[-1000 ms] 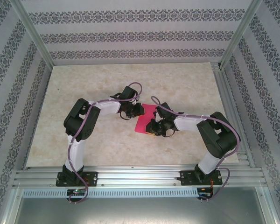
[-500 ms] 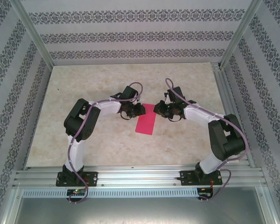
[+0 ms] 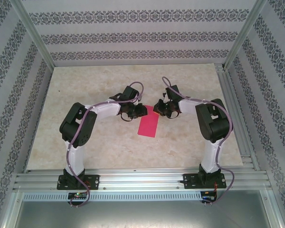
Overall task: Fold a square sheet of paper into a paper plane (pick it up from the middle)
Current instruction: Fold the square sheet of paper in half at the center of the table.
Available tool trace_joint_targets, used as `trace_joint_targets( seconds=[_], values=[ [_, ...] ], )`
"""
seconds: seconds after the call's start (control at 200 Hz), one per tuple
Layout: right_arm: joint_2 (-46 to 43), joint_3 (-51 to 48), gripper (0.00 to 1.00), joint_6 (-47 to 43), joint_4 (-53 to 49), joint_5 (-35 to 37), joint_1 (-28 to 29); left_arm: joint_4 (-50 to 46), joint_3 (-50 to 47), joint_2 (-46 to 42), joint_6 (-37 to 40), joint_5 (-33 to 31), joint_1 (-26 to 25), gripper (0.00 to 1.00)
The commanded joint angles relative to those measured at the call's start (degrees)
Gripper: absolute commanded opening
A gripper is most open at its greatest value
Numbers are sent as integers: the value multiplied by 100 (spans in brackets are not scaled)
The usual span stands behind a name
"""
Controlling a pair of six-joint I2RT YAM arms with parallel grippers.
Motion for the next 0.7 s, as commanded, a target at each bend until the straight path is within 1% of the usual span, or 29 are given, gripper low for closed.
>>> trace_joint_targets(
  seconds=[0.0,0.165,0.27,0.34,0.55,0.694],
  values=[
    [205,39,12,79,285,-177,-52,251,-166,21,-12,256,-91,25],
    [-27,142,14,73,310,-368,-76,225,-212,144,0,265,-96,24],
    [-362,247,15,-29,111,-275,-116,147,-198,198,23,256,-108,24],
    [-427,295,16,-52,86,-290,-178,46,-182,223,63,200,-105,24],
    [-82,495,16,-78,52,-385,-268,-7,-171,285,76,160,-107,23],
    [270,627,15,-81,-105,-276,-295,-29,-149,284,91,148,-102,23]
  ],
)
